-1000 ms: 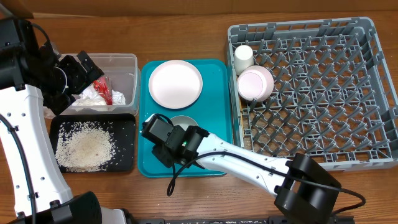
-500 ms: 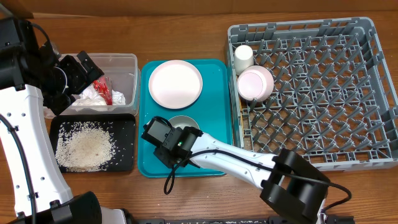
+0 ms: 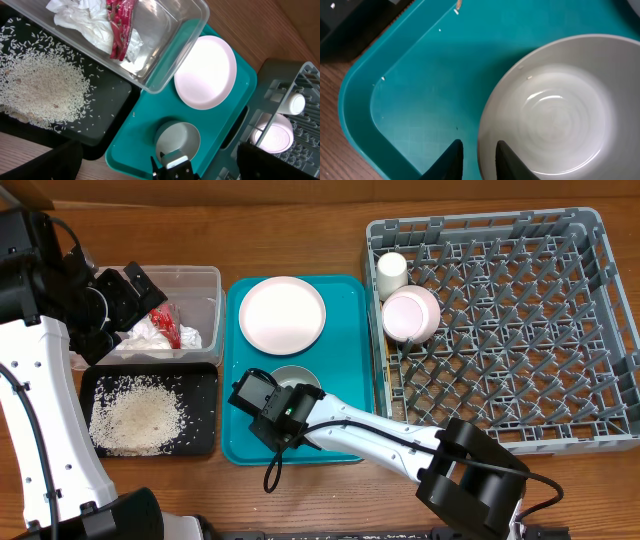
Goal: Sort waste into correct bins and load items into the dishwasher
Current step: 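Lower the right gripper onto the white bowl rim and grasp it, then lift the white bowl and carry it right into the rack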
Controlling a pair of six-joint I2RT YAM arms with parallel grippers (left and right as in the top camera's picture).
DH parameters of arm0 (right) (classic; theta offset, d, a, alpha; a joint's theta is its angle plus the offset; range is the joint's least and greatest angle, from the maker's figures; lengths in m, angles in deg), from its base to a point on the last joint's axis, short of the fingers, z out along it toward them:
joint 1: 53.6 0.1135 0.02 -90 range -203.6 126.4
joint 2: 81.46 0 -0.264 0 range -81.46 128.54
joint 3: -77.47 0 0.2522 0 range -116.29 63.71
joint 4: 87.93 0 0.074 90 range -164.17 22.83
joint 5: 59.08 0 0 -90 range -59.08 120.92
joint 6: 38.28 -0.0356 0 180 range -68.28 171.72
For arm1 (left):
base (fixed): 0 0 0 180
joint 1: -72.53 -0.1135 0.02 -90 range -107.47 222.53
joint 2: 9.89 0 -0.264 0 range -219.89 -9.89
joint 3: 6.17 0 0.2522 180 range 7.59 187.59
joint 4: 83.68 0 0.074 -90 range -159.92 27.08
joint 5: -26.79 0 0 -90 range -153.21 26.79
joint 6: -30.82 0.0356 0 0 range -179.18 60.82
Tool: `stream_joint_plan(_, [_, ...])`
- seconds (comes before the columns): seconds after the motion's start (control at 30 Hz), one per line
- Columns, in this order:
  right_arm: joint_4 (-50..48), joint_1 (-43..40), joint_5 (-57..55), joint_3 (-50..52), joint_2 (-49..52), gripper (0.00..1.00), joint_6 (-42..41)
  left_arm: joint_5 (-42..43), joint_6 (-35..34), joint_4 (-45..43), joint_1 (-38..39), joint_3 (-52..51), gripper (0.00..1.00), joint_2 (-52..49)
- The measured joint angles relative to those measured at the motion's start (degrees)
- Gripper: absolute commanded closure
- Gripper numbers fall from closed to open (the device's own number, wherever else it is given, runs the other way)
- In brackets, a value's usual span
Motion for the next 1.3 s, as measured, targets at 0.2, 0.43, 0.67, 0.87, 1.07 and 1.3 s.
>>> stream_joint_plan(0.2, [1.2, 0.0, 0.0, 0.0, 0.0, 0.81, 0.0, 0.0, 0.0, 0.0, 0.0, 0.0, 0.00, 0.0])
stream_joint_plan(0.43, [1.9, 0.0, 0.0, 0.0, 0.0, 0.82, 0.0, 0.0, 0.0, 0.0, 0.0, 0.0, 0.00, 0.0])
stream_joint_plan(0.67, [2.2, 0.0, 0.0, 0.0, 0.0, 0.94, 0.0, 0.0, 0.0, 0.0, 0.0, 0.0, 0.00, 0.0])
stream_joint_plan(0.87, [2.2, 0.0, -0.3, 0.0, 0.0, 0.96, 0.0, 0.0, 0.0, 0.0, 0.0, 0.0, 0.00, 0.0])
stream_joint_plan(1.07, [4.9, 0.0, -0.3, -1.5, 0.0, 0.96, 0.0, 0.0, 0.0, 0.0, 0.0, 0.0, 0.00, 0.0])
stream_joint_plan(1.3, [11.3, -0.1, 3.5, -8.1, -5.4, 0.96, -0.5, 0.0, 0.0, 0.0, 0.0, 0.0, 0.00, 0.0])
